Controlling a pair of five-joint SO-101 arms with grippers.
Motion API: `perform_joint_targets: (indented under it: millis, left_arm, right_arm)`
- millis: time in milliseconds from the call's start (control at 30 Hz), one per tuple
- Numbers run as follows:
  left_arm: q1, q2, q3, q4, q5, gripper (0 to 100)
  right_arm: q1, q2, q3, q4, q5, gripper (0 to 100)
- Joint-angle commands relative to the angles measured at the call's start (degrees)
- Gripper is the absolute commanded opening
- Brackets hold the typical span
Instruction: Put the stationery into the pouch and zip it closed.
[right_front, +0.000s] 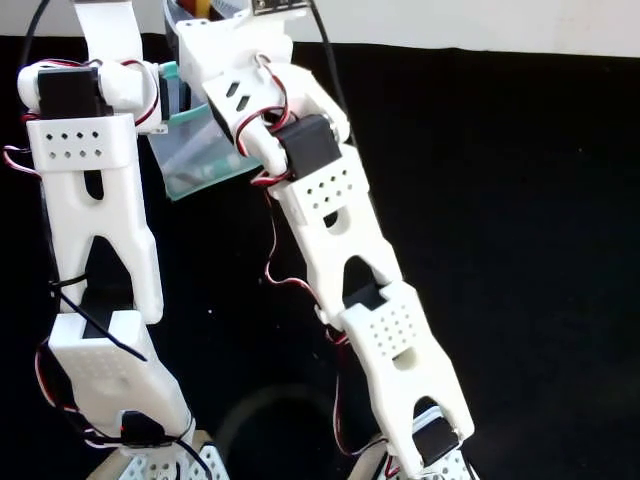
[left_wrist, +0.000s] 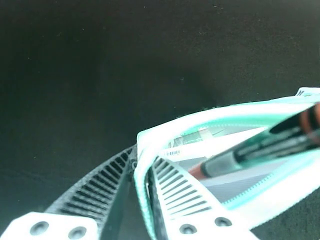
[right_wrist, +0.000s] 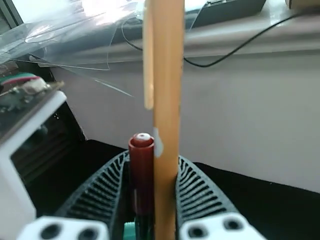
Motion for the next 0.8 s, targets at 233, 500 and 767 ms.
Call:
perform_joint_targets:
  millis: [233,500,767]
  left_arm:
    - [-1.89,0.22,-0.04,-0.44,0.44,1]
    - [-1.98,0.22,-0.04,-0.44,0.44,1]
    - [-1.98,0.22,-0.04,-0.44,0.44,1]
  right_arm:
    - [0.13,5.93,-8.40,5.76,-2.02,0.7]
    - [-0.75,9.19,-8.40,6.81,-1.93,0.7]
    - [-3.03,11.21,-8.40,12.00,-1.76,1.1]
